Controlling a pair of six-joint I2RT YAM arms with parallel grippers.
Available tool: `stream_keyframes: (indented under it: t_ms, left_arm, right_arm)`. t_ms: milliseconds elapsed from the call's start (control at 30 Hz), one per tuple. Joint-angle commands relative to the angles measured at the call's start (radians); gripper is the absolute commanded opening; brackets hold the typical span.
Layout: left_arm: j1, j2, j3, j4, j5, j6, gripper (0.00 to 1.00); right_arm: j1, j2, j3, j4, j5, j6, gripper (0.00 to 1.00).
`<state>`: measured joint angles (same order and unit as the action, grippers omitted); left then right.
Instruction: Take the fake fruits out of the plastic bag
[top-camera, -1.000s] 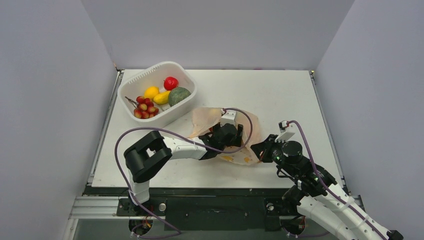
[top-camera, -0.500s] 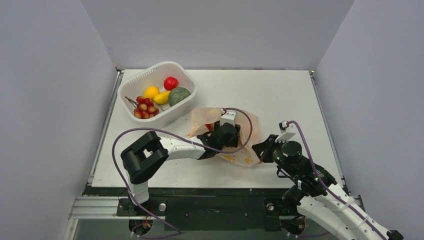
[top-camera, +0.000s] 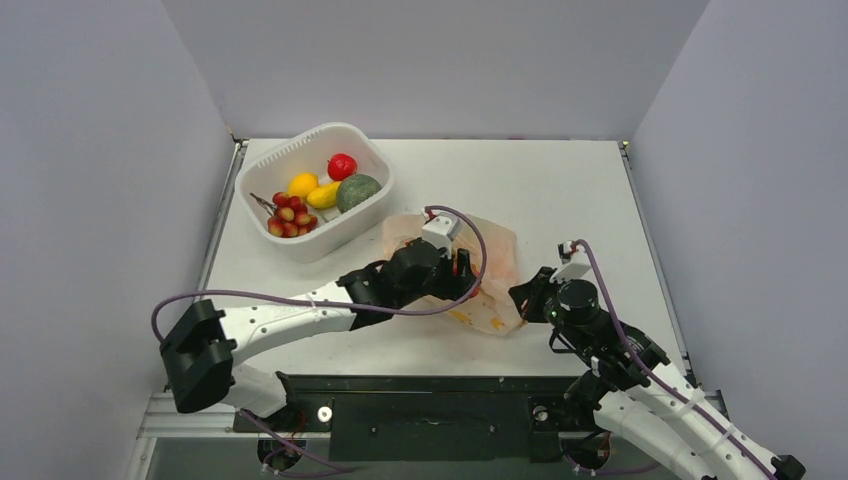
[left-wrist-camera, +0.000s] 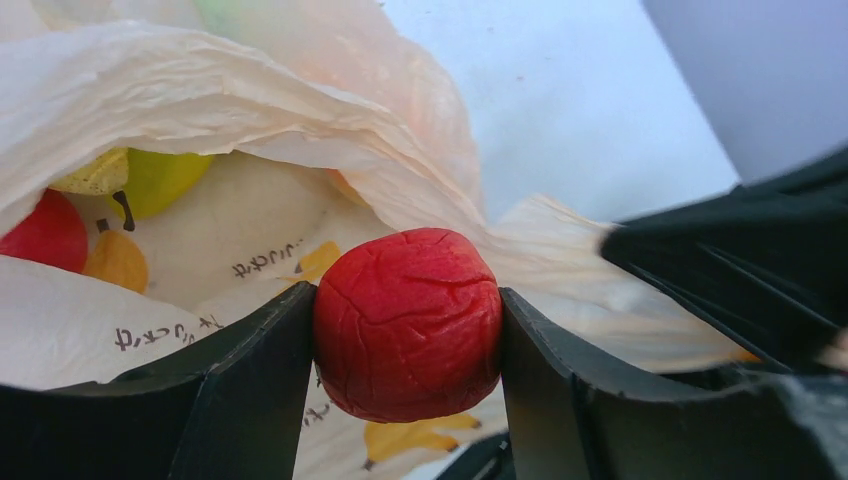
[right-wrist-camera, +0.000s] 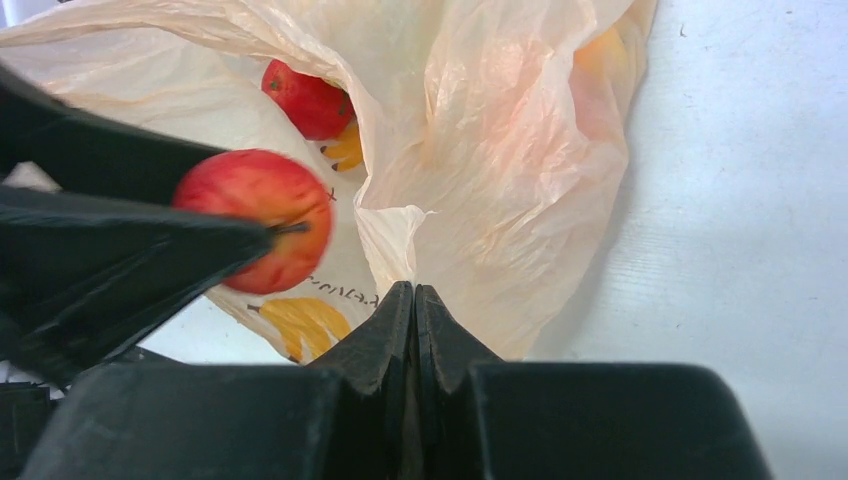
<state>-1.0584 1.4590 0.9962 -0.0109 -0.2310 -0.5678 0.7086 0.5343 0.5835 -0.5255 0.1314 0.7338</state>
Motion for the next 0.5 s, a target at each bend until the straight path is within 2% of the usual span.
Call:
stream_keyframes:
  t_ms: [0,133,267,367,467]
  left_arm:
    - [0.012,-0.151,0.007,-0.078,0.127,-0.019,0.15]
    - [0.043,-0.246,0.102,-0.118,0.202,0.02,0.11]
    - [0.08,-0.282,0.266,-0.295,0.147,0.136,0.09]
    - [0.18,-0.294,0.342,-0.39,0.098,0.188,0.06]
    - [0.314,-0.301,0.385,-0.446,0.138,0.23,0.03]
  right_arm:
    - [0.009,0.021,0.047,0.017,0.049,-0.022,0.0]
    - [0.009,0.033,0.048,0.023,0.044,-0.025,0.0]
    - [0.009,0.047,0.053,0.028,0.042,-0.024,0.0]
    - [0.008,0.051,0.061,0.03,0.037,-0.02,0.0]
    - [0.009,0.054,0.074,0.028,0.031,-0.026,0.0]
